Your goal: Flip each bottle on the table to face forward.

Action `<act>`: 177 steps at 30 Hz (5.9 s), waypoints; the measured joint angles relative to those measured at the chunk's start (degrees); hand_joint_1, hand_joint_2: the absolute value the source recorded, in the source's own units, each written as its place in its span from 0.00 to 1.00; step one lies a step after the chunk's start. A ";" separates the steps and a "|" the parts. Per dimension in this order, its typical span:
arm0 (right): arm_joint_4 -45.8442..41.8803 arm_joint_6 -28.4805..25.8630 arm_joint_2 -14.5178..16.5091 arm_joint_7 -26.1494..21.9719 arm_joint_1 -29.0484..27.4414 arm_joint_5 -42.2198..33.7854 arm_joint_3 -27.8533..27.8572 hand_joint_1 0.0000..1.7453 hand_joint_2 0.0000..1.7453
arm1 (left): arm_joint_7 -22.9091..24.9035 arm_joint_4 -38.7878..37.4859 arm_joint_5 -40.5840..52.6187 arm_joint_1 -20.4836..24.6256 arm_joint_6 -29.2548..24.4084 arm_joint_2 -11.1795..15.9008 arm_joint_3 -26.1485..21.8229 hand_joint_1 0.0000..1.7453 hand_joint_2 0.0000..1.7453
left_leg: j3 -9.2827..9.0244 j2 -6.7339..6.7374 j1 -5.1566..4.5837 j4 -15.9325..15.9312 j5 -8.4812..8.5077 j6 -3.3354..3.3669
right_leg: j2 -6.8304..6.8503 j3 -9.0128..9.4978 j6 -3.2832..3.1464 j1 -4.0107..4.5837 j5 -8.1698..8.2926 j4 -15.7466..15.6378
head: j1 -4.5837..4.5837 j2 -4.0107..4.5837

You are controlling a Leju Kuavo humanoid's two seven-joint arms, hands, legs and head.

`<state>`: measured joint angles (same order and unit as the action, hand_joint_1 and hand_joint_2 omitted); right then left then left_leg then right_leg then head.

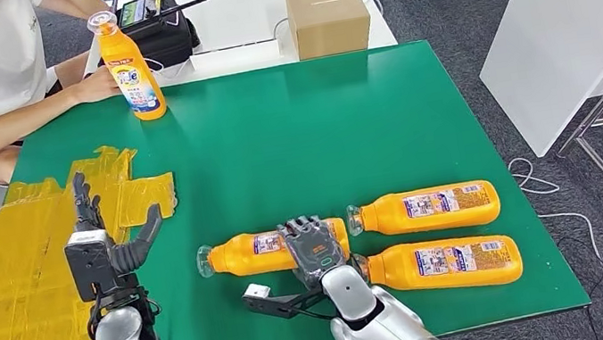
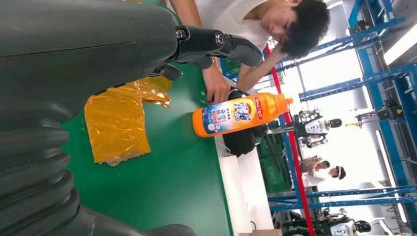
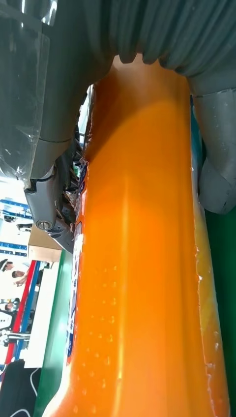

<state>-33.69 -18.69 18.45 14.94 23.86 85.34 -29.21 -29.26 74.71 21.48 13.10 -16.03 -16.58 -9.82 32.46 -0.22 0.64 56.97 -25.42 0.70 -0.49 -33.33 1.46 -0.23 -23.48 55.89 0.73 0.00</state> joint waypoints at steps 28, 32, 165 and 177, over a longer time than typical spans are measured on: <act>-31.49 -11.76 -1.25 -37.41 -13.19 -45.31 19.87 1.00 1.00 | 1.06 -0.26 -1.47 0.20 10.37 0.08 6.39 0.00 1.00 | 0.34 -0.02 -0.02 0.02 -0.01 0.02 | 0.02 -0.33 0.02 -0.02 0.01 -0.01 | 0.01 0.00; -32.76 -10.21 -1.26 -38.37 -13.20 -47.26 21.55 1.00 1.00 | 2.29 -0.61 -2.18 0.33 14.21 0.72 8.37 0.00 1.00 | 0.36 0.01 -0.02 0.02 -0.01 0.02 | -0.01 -0.36 0.02 -0.02 0.01 -0.01 | 0.01 0.00; -1.60 -5.58 2.71 -42.71 9.27 -81.55 -15.41 1.00 1.00 | 7.22 -12.43 -27.73 9.14 29.65 4.23 19.75 1.00 1.00 | 0.55 -0.03 -0.03 0.05 0.04 0.00 | 0.07 -0.51 0.04 -0.03 0.04 0.03 | 0.01 0.00; -1.33 -6.42 2.86 -43.35 9.50 -80.13 -15.46 1.00 1.00 | 7.25 -11.32 -27.68 8.61 28.03 4.00 19.28 1.00 1.00 | 0.55 -0.02 -0.03 0.06 0.04 0.00 | 0.07 -0.51 0.04 -0.03 0.04 0.03 | 0.01 0.00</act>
<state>-35.02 -25.11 21.31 -28.41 33.36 5.21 -44.67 -22.01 63.39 -6.20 21.71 11.99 -12.58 9.45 33.01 -0.24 0.61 57.03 -25.38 0.70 -0.43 -33.85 1.50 -0.26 -23.44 55.92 0.74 0.00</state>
